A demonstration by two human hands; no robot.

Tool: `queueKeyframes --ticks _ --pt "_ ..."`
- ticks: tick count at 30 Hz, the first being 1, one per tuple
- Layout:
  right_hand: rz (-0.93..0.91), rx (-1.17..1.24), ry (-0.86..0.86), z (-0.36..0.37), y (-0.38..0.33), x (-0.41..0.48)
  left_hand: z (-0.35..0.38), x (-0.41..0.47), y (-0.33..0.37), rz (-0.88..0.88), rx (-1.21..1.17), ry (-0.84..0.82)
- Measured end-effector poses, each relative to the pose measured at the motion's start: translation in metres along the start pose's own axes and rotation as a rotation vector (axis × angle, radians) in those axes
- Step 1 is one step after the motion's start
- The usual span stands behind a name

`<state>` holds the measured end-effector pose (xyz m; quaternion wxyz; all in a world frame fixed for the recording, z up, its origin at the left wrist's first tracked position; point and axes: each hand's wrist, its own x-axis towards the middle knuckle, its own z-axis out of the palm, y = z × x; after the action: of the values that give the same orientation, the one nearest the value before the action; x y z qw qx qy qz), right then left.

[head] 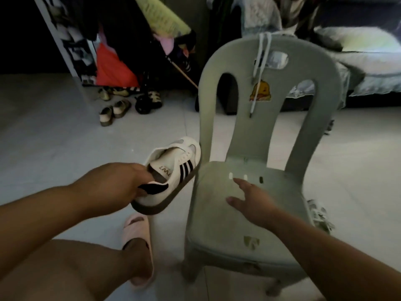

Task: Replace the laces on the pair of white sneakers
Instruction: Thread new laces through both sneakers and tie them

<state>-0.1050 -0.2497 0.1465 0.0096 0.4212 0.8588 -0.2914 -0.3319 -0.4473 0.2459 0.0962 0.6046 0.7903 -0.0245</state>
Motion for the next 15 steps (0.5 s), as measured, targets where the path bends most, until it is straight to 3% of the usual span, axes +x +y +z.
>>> queueKeyframes --ticks 7,15 --pt "0.092 0.522 0.068 -0.055 0.026 -0.022 0.002 0.009 0.074 0.104 -0.094 0.129" --pt "0.135 0.638 0.036 -0.066 0.044 -0.014 0.011 0.034 0.127 0.24 -0.2 0.121"
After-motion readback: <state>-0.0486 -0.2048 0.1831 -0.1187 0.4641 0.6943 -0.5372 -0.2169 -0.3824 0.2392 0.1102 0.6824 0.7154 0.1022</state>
